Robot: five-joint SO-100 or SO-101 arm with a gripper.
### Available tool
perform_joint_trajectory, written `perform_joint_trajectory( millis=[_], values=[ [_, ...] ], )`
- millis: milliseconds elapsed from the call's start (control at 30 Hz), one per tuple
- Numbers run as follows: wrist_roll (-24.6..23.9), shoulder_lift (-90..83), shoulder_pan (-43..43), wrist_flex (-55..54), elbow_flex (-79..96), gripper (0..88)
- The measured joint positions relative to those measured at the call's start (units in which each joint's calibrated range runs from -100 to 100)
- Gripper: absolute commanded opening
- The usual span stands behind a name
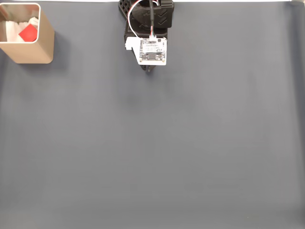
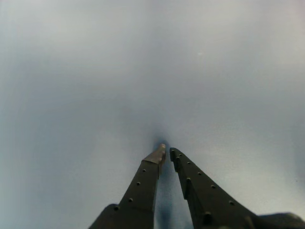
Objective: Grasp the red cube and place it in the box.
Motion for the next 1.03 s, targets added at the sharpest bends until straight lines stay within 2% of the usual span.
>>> perform_joint_trajectory(
  millis=[1033],
  values=[
    [0.0, 0.0, 0.67, 0.08, 0.0, 0.2]
  ],
)
